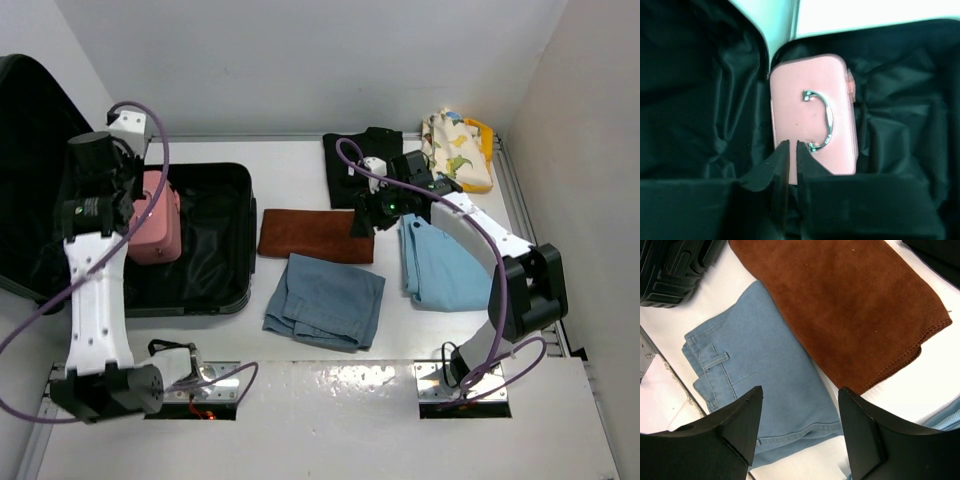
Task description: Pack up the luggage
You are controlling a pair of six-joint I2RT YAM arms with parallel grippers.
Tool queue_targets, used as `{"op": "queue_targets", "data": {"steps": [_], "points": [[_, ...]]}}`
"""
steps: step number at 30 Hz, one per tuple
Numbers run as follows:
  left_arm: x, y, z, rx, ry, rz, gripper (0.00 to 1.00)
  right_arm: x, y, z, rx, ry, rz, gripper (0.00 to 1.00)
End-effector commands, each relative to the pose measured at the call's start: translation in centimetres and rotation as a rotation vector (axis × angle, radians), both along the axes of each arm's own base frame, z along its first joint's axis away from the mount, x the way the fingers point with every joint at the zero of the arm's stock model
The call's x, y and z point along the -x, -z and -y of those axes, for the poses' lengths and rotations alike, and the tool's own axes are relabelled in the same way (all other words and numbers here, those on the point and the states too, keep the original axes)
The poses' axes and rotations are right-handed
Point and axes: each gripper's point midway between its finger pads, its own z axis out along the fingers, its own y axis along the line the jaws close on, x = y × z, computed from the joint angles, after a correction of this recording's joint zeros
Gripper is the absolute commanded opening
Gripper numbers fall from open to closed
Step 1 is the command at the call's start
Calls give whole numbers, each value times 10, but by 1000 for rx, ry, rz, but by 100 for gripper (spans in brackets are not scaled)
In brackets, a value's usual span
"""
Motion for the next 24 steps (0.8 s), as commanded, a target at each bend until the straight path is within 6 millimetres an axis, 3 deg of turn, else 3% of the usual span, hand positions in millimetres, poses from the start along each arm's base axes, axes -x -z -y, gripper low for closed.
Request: {"op": "queue_targets", "data": {"steps": [1, 3, 4, 7, 14, 16, 18, 20, 21, 24], "points": [[36, 8, 33, 23, 230, -135, 10, 0, -13, 4, -16, -13, 51, 62], [56, 27, 38, 33, 295, -246, 4, 2, -10, 7, -13, -15, 45, 62], [73, 46, 42, 69, 317, -341, 0, 2, -11, 8, -16, -13, 43, 62], [99, 82, 46, 150, 359, -490, 0, 0, -8, 15, -15, -2, 31, 62], [136, 148, 44, 194, 466, -711, 0, -3, -6, 22, -9, -16, 34, 62], [134, 168, 30, 158, 418, -730, 0, -2, -8, 20, -20, -31, 38, 62], [116, 175, 15, 89, 385, -680, 0, -2, -10, 18, -28, -40, 43, 62], [117, 189, 6, 45, 367, -677, 0, -3, -10, 19, -24, -39, 45, 62], [108, 188, -1, 5, 358, -627, 0, -1, -9, 18, -23, -40, 34, 62], [111, 208, -7, -43, 389, -603, 0, -2, -7, 20, -14, -33, 22, 62]]}}
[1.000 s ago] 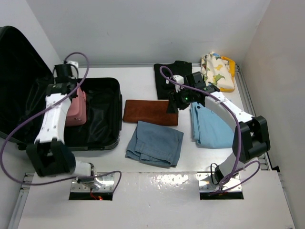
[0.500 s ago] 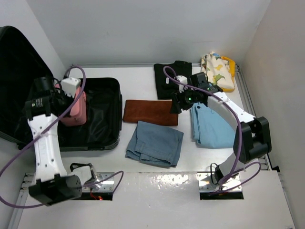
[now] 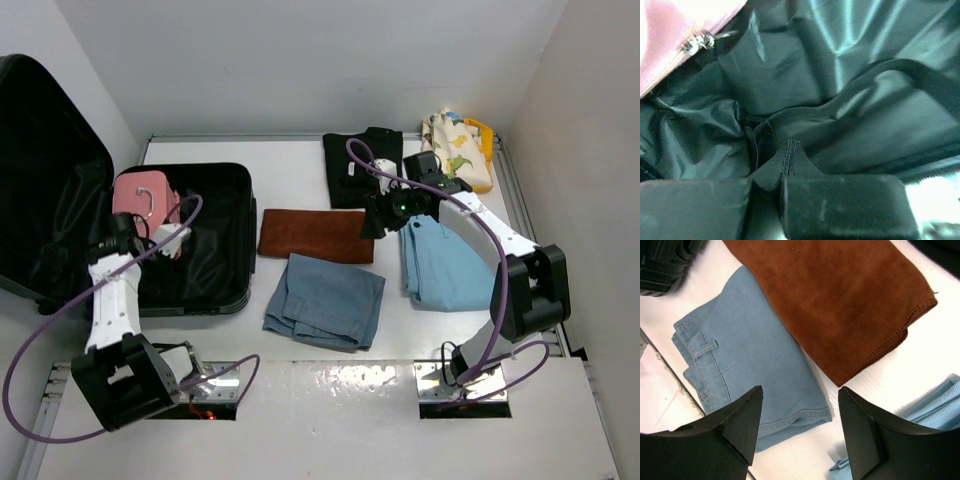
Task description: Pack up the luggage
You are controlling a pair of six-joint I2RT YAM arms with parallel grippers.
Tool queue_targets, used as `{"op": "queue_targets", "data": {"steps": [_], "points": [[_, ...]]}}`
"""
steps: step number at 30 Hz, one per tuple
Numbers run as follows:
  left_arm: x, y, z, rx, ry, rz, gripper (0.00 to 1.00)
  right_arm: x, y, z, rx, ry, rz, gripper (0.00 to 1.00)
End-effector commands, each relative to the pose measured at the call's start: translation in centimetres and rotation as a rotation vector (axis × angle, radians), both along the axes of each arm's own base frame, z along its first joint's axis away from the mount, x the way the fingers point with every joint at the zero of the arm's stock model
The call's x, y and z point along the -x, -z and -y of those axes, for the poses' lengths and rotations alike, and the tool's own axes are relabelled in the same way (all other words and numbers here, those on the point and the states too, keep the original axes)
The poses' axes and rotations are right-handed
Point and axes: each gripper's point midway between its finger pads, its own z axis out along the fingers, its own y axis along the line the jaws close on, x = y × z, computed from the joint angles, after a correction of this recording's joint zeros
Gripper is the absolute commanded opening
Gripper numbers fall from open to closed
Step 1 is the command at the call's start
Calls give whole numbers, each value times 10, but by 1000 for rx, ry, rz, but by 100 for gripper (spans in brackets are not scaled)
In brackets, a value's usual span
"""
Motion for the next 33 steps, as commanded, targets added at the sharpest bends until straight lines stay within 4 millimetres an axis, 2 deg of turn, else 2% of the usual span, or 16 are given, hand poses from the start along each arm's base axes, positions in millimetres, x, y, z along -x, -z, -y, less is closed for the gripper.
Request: {"op": "queue_targets", "data": {"steps": [1, 2, 3, 4, 6, 10, 14, 18, 19, 22, 23, 29, 30, 31, 32, 33], "points": [[-30, -7, -26, -133, 56, 202, 0, -3, -14, -5, -25, -29, 33, 62], [-27, 6, -26, -137, 75, 202, 0, -3, -14, -6, -25, -27, 32, 62], [-29, 8, -30, -153, 65, 228, 0, -3, -14, -4, -23, -25, 35, 62], [-42, 1, -37, -192, 64, 295, 0, -2, -14, -5, -22, -26, 32, 62], [-43, 9, -42, -205, 52, 313, 0, -3, -15, -2, -17, -16, 33, 62], [-66, 20, -55, -207, 38, 360, 0, -3, -14, -4, -16, -13, 27, 62], [-97, 8, -68, -176, -39, 434, 0, -5, -13, -3, -12, -5, 23, 62], [-130, -17, -85, -185, -69, 502, 0, -7, -15, -5, -11, -1, 25, 62], [-134, -13, -86, -172, -78, 491, 0, -7, -15, -5, -10, 0, 26, 62], [-147, -19, -85, -171, -68, 518, 0, -7, -13, -4, -7, 9, 21, 62], [-147, -16, -85, -162, -75, 511, 0, -8, -14, -4, -7, 8, 25, 62], [-146, -24, -84, -166, -54, 531, 2, -6, -12, -4, 4, 7, 29, 64], [-142, -23, -78, -148, -29, 520, 6, -5, -13, -4, 5, 5, 28, 64], [-139, -33, -74, -139, 12, 545, 12, -5, -13, -3, 8, 7, 27, 64], [-135, -36, -72, -129, 27, 547, 21, -5, -14, -3, 9, 6, 34, 64], [-125, -32, -65, -96, 49, 520, 23, -6, -14, -2, 11, 7, 35, 65]]}}
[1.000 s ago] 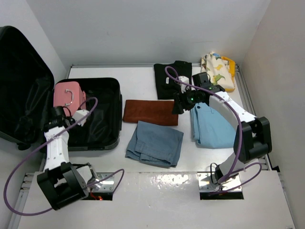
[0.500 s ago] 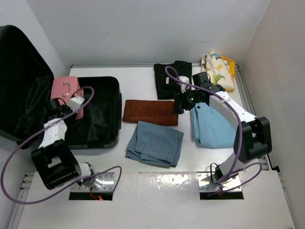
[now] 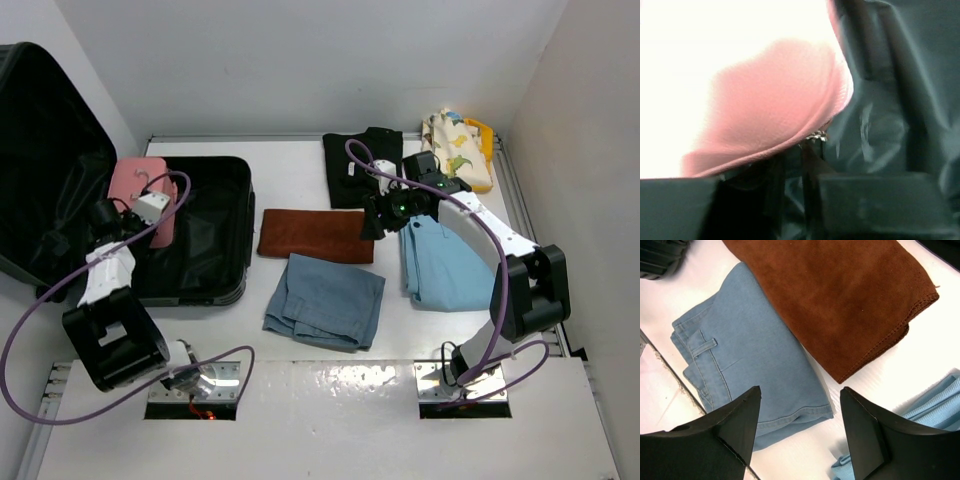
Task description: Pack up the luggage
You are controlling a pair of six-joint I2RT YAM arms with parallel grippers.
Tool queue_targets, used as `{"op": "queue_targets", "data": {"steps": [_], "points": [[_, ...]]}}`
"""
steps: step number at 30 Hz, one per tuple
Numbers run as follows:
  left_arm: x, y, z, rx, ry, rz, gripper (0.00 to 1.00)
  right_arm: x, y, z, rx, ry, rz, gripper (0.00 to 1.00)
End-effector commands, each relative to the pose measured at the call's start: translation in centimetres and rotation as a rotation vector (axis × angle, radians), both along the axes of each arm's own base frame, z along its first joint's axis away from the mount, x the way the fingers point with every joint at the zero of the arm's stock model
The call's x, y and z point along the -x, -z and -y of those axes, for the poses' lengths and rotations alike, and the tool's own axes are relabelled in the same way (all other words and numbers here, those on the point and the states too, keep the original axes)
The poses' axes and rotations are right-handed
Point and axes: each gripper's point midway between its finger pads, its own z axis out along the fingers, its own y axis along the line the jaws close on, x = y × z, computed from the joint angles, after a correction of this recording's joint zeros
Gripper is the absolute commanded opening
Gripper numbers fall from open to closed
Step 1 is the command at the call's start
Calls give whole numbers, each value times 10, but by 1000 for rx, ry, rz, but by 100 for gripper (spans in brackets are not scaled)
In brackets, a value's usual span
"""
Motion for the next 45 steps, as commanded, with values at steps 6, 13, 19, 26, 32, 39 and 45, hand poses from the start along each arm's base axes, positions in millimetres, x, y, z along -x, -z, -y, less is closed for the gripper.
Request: {"op": "queue_targets", "data": {"steps": [6, 13, 19, 26, 32, 39, 45], "points": [[16, -79, 33, 62, 182, 124, 35, -7, -17, -5, 0, -17, 57, 66], [29, -138, 64, 148, 270, 180, 57, -3, -14, -5, 5, -31, 49, 71], [-15, -164, 157, 279, 417, 126, 88, 13, -7, 2, 13, 3, 0, 83], [-46, -136, 259, 327, 575, 21, 84, 12, 14, 58, 121, 301, -34, 88], [-84, -129, 294, 339, 446, 102, 87, 6, 27, 183, 413, 757, -30, 93], [-117, -144, 300, 457, 247, 216, 91, 31, 51, 182, 468, 905, -147, 97], [-140, -146, 280, 522, 129, 242, 91, 25, 63, 154, 542, 914, -166, 99]]}}
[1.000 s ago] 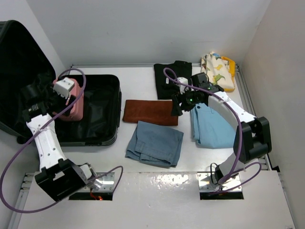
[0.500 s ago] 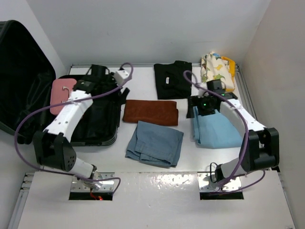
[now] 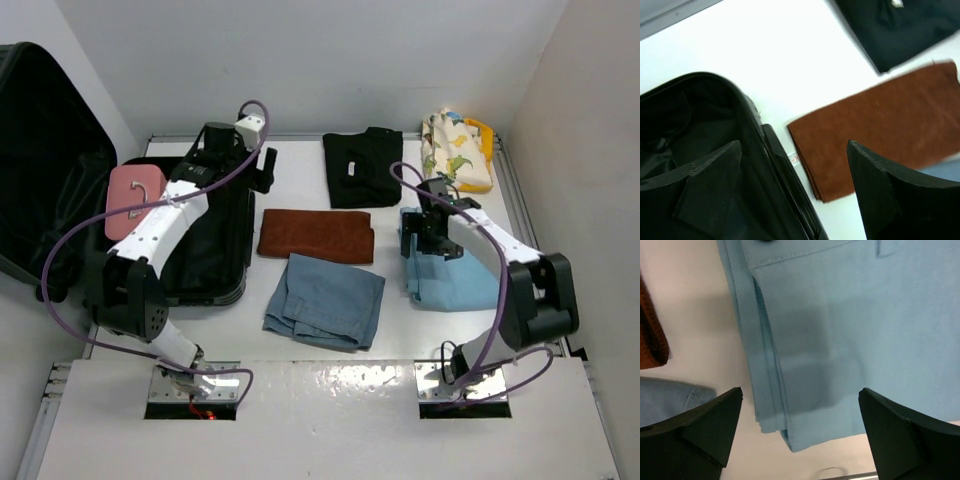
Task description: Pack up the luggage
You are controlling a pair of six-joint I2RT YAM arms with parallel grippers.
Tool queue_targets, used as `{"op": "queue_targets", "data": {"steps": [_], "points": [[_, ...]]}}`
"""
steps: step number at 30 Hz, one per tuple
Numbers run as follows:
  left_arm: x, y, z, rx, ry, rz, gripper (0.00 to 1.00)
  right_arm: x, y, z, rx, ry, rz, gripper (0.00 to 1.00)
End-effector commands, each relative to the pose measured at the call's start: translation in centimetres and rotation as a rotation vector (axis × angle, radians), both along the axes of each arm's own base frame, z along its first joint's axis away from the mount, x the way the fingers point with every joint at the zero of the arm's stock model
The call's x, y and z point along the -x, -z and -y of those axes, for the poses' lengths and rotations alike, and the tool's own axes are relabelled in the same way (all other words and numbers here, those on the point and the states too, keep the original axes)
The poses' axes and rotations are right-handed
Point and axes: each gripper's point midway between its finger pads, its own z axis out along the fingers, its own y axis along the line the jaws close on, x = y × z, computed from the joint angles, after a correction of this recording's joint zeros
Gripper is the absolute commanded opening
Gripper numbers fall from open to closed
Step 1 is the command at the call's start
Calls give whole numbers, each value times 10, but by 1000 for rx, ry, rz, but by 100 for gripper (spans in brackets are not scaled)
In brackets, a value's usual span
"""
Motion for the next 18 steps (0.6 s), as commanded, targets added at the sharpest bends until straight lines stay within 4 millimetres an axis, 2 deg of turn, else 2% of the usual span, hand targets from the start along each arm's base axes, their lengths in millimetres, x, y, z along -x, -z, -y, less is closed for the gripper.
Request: {"op": "queue_targets", "data": {"steps": [1, 3, 6, 7, 11, 12, 14, 17, 18], "points": [[-23, -32, -13, 103, -118, 80, 91, -11, 0, -5, 48, 112, -3, 99], [-27, -34, -22, 115, -145, 87, 91, -13, 10, -2, 105, 127, -36, 99], [-28, -22, -33, 122, -185, 74, 91, -18, 18, -3, 142, 135, -56, 99], [-25, -30, -34, 127, -184, 95, 91, -17, 29, -3, 156, 133, -88, 99], [-21, -27, -46, 127, -213, 114, 91, -21, 43, -10, 164, 117, -124, 99], [-19, -20, -48, 127, -226, 100, 91, -19, 46, -13, 167, 107, -134, 99], [-20, -27, -52, 132, -234, 121, 93, -13, 55, -13, 187, 98, -166, 99], [-21, -25, -59, 127, -253, 123, 93, -2, 69, -14, 191, 102, -216, 99], [-22, -25, -63, 126, -262, 124, 93, 5, 74, -12, 190, 98, -238, 94]]}}
